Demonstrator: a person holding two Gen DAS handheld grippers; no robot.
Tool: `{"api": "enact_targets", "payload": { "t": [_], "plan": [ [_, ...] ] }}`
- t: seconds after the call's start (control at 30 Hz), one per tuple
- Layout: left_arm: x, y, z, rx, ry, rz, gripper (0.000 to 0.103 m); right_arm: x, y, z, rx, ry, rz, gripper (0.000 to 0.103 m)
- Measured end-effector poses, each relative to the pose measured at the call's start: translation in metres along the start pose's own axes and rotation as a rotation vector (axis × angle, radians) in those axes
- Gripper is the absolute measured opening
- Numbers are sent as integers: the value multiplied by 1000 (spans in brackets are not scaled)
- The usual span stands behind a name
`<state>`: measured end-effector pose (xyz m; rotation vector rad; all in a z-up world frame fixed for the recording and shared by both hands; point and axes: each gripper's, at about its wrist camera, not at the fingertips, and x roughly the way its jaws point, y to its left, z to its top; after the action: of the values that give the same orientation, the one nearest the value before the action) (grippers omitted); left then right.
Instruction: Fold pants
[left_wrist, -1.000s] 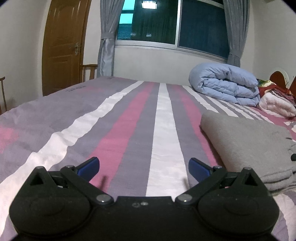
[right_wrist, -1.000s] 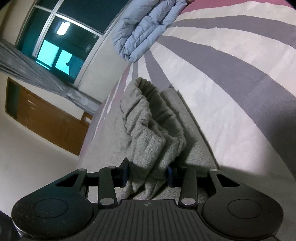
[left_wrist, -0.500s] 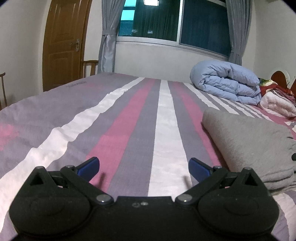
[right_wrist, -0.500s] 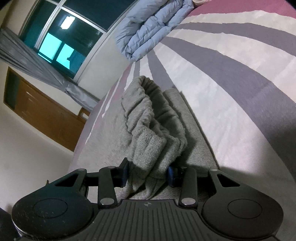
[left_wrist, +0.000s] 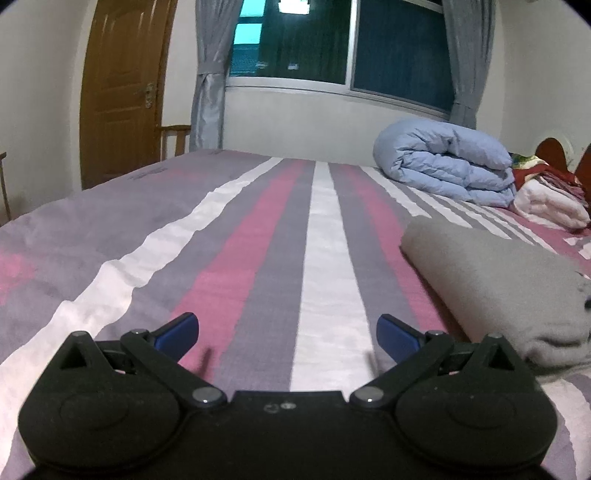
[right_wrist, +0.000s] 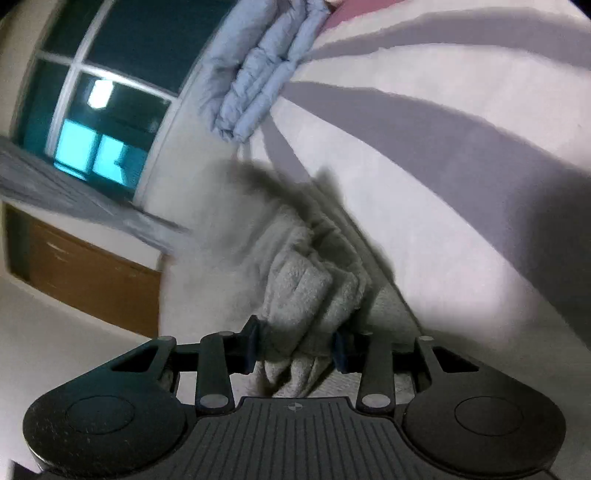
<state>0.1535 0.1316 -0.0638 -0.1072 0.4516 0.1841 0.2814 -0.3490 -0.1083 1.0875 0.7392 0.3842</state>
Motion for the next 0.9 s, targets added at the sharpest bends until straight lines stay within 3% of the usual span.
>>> {"api": "enact_targets", "payload": {
  "t": [0.3,0.53,0.57,0.63,0.67,0.73,0.77,0.8,0.9],
  "plan": [
    [-2,-24,-2,49,-14,-7,96,7,9,0,-86,22,-13,41],
    [2,-21,-3,0,1,10,96,5,22,-8,-244,27,-77,41],
    [2,-19,-3,-8,1,11,96,3,26,-10,-263,18,-61,41],
    [2,-15,-2,-21,-2,10,96,-10,28,-10,-205,-23,102,41],
    [2,-13,-3,-24,-4,11,96,-13,28,-10,-193,-40,127,41],
    [3,-10,-1,-36,-6,8,96,-4,29,-11,-249,-8,-37,41],
    [3,-8,-1,-41,-11,5,96,8,27,-12,-281,62,-133,41],
    [3,-7,0,-47,-20,1,96,10,26,-13,-301,80,-141,41],
    [8,-2,3,-65,-22,-15,96,-3,36,-7,-314,18,-115,51]
  ]
}}
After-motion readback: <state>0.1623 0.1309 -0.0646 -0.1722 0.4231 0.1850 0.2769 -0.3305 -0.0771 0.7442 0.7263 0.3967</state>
